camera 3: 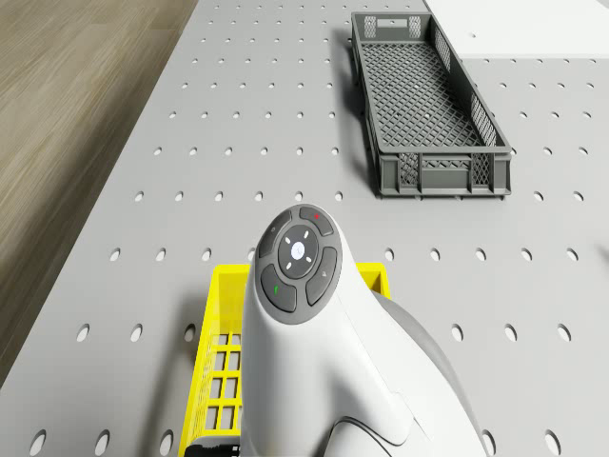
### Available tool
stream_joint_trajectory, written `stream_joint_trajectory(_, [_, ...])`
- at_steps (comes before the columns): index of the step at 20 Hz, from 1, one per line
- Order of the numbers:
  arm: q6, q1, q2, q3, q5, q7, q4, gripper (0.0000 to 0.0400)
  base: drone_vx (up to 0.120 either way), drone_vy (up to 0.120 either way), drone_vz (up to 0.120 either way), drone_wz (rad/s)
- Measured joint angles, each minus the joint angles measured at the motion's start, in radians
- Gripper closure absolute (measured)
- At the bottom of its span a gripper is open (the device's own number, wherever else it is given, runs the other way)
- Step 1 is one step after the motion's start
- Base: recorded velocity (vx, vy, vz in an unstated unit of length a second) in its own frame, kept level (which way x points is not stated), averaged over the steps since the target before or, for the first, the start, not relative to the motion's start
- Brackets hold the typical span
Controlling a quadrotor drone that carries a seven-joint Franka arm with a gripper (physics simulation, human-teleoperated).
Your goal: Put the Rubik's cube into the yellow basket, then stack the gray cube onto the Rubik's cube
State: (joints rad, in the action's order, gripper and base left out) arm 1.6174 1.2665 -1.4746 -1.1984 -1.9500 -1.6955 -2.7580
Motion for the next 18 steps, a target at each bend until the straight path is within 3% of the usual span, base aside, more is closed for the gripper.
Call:
stream_joint_trajectory(4, [0.006, 0.002, -0.001, 0.01, -0.009, 0.0, 0.004, 0.0138, 0.0, 0.0, 0.0, 0.0])
stream_joint_trajectory(7, [0.006, 0.002, -0.001, 0.01, -0.009, 0.0, 0.004, 0.0065, 0.0, 0.0, 0.0, 0.0])
stream_joint_trajectory(10, [-0.003, -0.001, -0.002, -0.011, 0.011, -0.001, -0.004, 0.0031, 0.0, 0.0, 0.0, 0.0])
stream_joint_trajectory(18, [-0.019, -0.006, -0.007, -0.057, 0.056, -0.004, -0.018, 0.0005, 0.0, 0.0, 0.0, 0.0])
